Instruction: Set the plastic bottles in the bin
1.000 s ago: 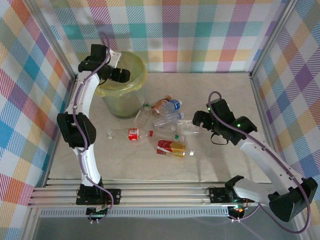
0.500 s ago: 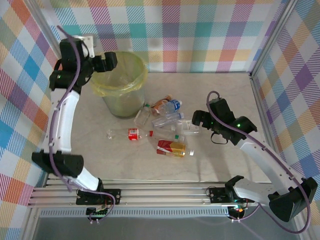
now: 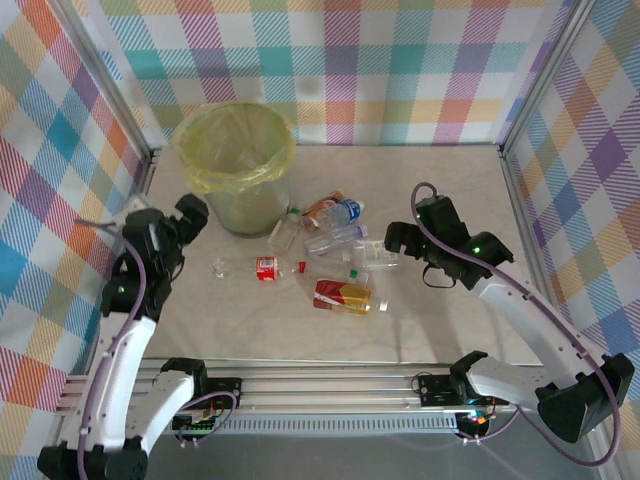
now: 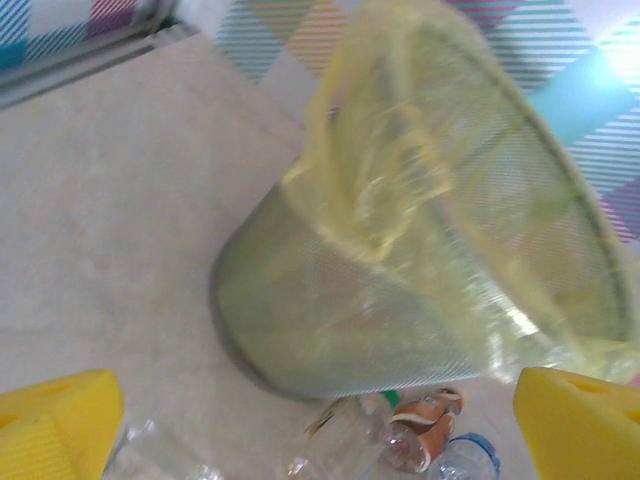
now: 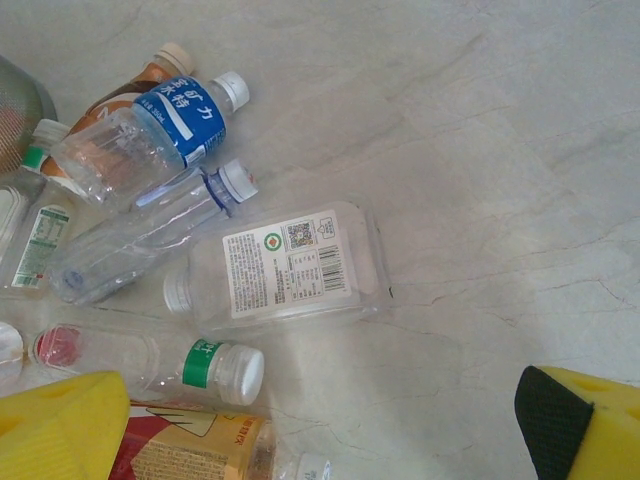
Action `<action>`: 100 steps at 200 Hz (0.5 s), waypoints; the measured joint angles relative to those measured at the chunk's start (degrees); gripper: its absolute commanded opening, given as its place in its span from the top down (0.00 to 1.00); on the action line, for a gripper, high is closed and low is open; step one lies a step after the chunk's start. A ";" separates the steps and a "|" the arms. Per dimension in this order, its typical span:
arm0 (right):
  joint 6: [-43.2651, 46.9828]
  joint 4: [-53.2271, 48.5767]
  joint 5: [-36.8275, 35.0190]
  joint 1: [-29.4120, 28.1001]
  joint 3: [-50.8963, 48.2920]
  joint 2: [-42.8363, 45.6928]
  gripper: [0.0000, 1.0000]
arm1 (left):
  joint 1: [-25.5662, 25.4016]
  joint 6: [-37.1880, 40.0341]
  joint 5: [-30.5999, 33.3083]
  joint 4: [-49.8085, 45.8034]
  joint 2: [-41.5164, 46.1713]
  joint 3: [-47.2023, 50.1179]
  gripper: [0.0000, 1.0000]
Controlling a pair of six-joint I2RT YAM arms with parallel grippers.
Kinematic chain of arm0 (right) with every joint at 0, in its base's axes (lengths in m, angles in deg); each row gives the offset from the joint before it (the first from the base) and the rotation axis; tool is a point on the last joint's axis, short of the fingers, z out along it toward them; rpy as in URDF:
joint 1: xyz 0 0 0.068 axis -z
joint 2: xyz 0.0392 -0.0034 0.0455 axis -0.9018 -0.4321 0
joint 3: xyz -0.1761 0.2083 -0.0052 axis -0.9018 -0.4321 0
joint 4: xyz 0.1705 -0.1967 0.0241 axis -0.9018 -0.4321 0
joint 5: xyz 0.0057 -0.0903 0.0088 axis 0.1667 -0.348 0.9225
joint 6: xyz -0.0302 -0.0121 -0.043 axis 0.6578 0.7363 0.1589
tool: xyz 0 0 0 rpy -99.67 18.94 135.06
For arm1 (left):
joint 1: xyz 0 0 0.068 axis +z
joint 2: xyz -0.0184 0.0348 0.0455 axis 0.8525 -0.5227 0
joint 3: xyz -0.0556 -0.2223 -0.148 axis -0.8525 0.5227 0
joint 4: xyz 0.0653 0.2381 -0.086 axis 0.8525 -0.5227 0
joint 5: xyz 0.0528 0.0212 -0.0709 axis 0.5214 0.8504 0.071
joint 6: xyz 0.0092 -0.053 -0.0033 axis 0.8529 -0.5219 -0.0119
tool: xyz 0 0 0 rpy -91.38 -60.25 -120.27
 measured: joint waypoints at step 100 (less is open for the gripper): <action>-0.04 0.11 1.31 0.04 -0.20 -3.74 0.00 | -8.76 -19.63 -3.04 5.25 -10.05 17.03 0.00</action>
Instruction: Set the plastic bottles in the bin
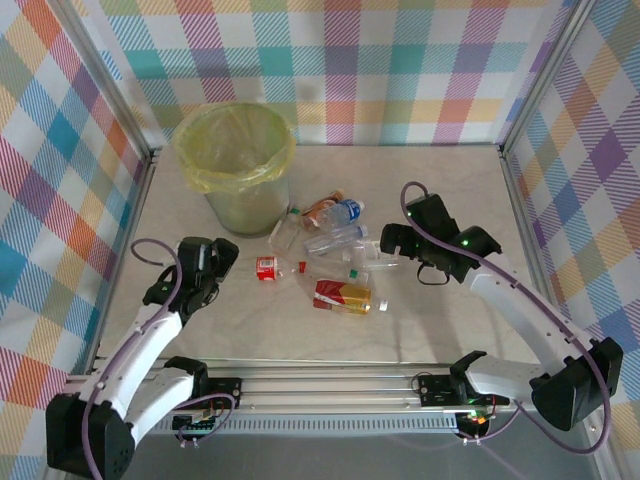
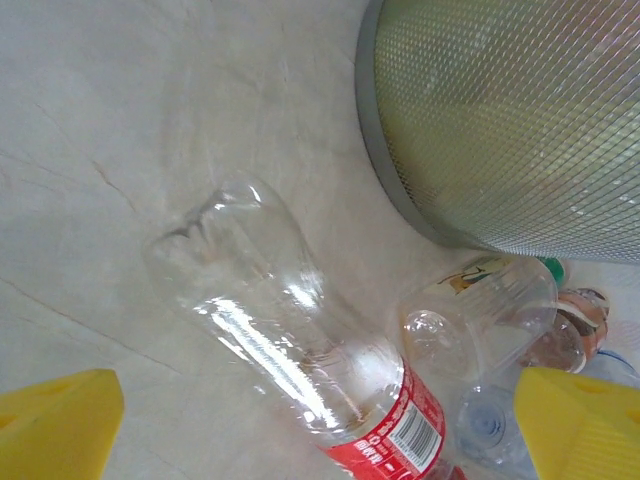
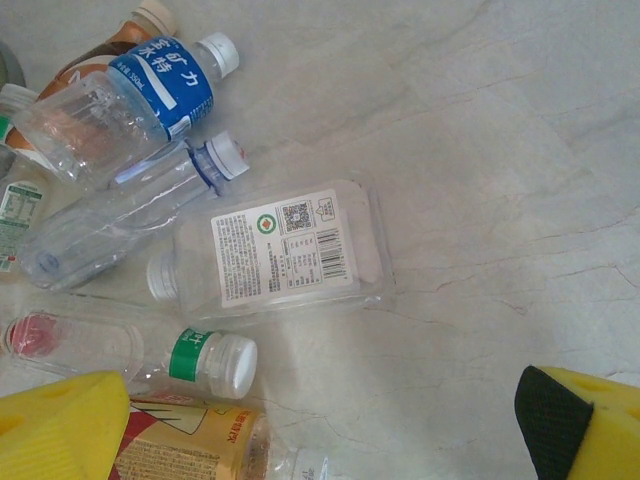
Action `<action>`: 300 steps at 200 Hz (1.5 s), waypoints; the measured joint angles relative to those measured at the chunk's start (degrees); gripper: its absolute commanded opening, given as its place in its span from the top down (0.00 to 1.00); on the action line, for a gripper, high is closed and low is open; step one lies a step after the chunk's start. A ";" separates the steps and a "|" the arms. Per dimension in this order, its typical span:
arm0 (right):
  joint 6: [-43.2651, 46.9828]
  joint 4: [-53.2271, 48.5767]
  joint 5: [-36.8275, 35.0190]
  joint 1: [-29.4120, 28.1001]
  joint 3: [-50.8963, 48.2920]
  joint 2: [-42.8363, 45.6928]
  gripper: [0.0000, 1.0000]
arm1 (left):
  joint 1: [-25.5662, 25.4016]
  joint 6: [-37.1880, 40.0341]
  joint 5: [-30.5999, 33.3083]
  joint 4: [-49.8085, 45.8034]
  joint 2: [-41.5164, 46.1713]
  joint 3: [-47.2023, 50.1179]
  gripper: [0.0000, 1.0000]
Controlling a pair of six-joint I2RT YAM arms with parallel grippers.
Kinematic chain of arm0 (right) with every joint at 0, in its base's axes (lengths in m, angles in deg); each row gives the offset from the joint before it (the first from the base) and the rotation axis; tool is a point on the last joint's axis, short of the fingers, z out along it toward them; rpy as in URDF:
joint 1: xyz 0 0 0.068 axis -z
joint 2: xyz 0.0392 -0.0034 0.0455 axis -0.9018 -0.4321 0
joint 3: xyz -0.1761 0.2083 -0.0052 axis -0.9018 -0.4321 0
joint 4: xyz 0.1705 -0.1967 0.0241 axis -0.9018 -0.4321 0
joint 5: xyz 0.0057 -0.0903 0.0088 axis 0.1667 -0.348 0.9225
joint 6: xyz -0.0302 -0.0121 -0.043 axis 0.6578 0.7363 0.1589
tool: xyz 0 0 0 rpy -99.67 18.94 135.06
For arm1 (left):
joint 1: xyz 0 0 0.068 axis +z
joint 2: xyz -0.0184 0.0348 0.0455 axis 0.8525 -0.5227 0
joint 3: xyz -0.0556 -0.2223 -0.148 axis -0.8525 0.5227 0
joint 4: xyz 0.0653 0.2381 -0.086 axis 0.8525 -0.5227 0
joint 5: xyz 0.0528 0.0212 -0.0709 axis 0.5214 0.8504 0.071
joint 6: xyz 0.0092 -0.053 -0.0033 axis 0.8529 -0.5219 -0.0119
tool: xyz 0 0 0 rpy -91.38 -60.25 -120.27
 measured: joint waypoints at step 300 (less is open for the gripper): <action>-0.42 0.94 2.67 0.00 -1.31 -0.57 0.00 | -3.69 -8.57 -2.14 12.96 -25.42 -0.46 0.26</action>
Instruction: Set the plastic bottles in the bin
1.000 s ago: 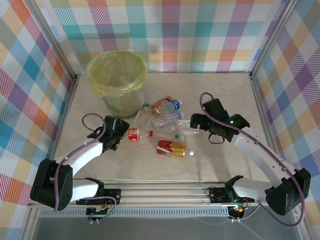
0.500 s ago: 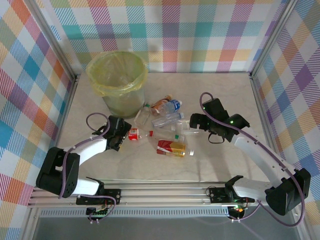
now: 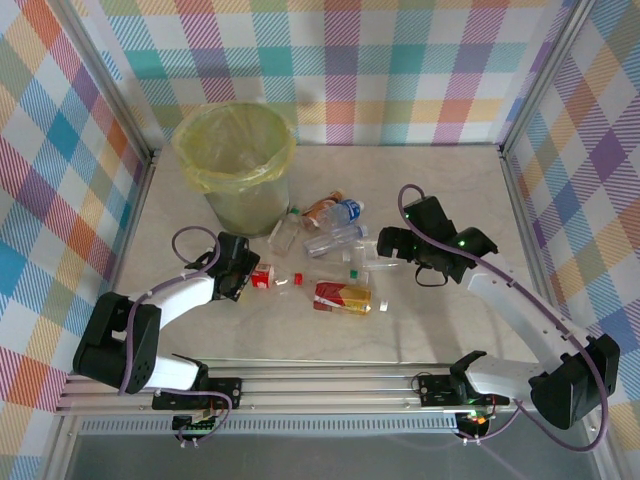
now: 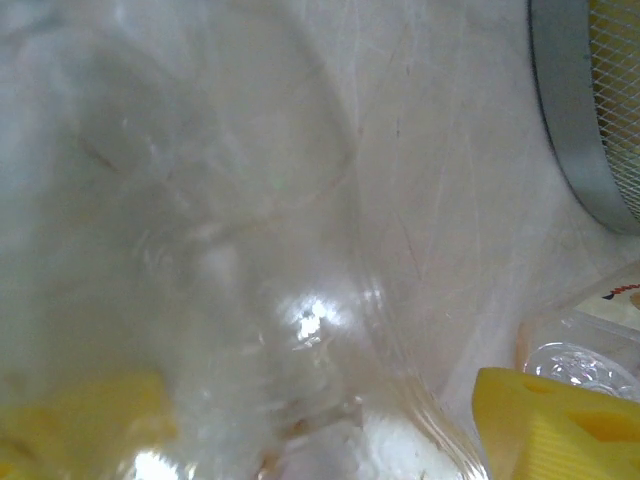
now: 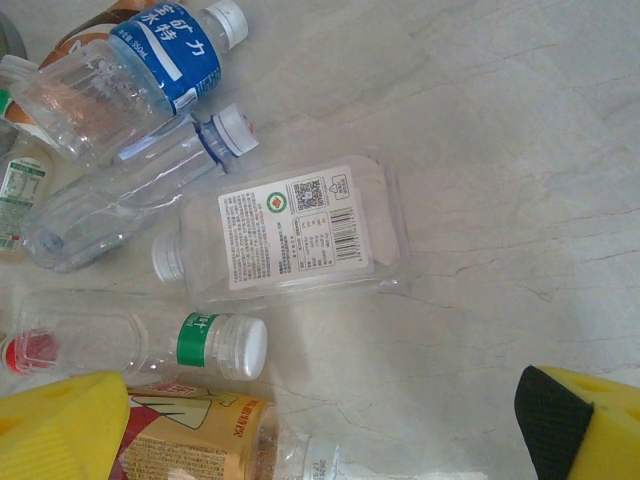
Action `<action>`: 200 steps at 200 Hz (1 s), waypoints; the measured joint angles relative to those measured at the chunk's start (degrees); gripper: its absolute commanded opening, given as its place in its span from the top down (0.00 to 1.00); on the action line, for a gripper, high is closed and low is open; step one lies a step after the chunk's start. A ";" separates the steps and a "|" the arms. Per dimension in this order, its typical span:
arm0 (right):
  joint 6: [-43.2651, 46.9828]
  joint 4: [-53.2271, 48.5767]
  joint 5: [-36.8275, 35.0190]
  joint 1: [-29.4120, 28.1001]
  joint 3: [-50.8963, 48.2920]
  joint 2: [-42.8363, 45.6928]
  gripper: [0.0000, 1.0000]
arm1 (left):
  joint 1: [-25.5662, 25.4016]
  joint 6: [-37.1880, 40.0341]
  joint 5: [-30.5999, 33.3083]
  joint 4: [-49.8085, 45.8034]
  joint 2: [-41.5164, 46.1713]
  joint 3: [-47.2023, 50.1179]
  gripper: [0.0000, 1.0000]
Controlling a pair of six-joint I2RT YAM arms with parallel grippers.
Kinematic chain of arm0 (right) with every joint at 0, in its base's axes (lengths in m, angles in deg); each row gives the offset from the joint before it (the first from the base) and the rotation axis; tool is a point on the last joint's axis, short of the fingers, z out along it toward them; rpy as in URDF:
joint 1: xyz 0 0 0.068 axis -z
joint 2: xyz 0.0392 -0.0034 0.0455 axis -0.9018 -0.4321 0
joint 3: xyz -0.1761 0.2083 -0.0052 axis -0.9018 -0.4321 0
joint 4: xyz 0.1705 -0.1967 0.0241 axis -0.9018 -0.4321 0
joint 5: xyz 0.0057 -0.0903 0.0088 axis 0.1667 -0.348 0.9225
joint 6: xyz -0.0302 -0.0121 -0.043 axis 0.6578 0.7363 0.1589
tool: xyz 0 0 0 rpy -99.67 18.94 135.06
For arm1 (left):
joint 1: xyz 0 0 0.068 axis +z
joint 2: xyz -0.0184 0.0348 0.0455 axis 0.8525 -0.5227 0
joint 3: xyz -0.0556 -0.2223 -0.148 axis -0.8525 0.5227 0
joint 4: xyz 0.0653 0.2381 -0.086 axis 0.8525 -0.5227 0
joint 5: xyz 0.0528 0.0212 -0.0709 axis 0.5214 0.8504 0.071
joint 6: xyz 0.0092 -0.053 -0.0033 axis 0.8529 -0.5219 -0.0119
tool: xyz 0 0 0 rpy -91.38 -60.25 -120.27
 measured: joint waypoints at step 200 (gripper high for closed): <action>-0.22 1.38 4.66 0.00 0.00 0.24 0.00 | 4.02 24.13 18.32 -20.00 33.81 -9.49 0.48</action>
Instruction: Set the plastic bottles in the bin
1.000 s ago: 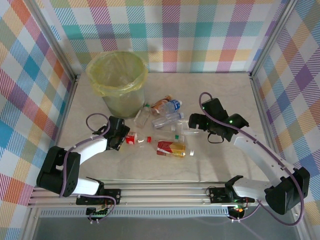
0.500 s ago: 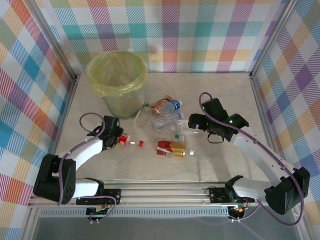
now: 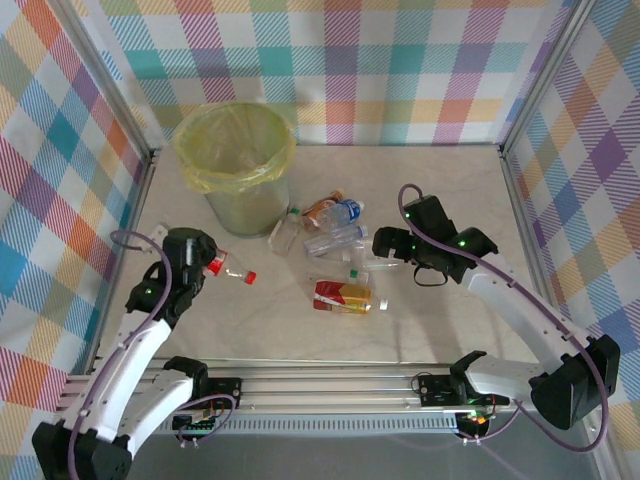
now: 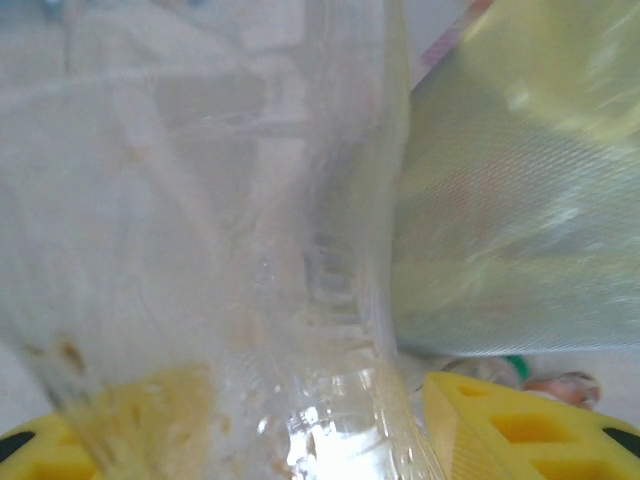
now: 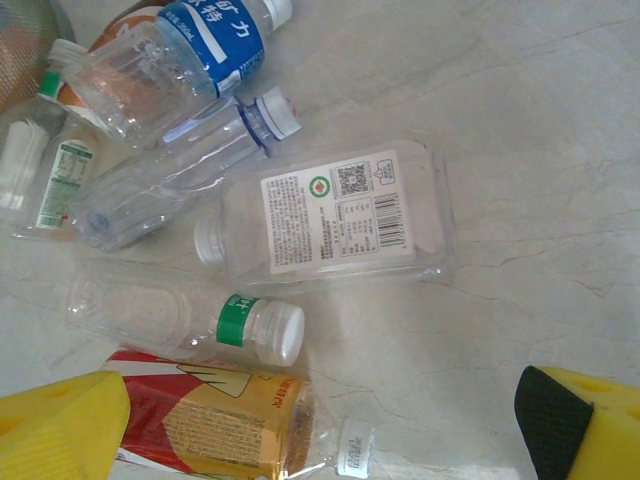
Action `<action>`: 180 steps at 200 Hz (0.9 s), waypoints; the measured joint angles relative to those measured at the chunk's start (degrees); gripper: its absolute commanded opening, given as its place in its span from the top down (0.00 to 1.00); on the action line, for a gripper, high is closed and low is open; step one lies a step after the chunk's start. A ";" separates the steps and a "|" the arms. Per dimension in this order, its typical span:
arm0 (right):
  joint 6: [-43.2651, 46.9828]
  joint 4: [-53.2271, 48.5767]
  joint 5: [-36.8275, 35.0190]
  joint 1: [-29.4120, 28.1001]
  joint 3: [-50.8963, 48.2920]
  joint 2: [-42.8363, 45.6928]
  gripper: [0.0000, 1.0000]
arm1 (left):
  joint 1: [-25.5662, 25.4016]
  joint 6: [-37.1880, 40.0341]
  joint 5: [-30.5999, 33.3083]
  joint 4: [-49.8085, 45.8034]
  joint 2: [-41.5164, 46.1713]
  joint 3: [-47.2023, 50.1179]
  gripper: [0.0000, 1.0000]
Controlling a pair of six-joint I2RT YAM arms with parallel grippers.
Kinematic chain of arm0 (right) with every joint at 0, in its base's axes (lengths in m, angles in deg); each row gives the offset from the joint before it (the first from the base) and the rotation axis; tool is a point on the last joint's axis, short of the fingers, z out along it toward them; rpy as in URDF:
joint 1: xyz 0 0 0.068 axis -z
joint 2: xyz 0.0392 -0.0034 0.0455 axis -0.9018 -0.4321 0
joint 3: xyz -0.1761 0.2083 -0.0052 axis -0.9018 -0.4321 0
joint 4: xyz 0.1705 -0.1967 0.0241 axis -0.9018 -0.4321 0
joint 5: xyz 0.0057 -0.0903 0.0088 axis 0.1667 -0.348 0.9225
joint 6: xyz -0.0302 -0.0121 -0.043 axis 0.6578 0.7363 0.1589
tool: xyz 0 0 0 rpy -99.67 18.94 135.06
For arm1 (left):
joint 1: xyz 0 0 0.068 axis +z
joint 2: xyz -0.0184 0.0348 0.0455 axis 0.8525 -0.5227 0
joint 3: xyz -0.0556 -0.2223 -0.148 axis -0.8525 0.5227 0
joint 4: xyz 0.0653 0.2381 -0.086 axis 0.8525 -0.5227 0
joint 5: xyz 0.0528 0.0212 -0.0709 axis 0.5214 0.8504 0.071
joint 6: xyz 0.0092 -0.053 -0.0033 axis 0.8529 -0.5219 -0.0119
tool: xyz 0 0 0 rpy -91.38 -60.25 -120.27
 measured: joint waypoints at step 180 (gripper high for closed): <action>-2.32 1.86 3.91 0.00 -0.22 1.49 0.00 | 0.04 51.41 -12.04 22.67 -36.92 -56.68 0.45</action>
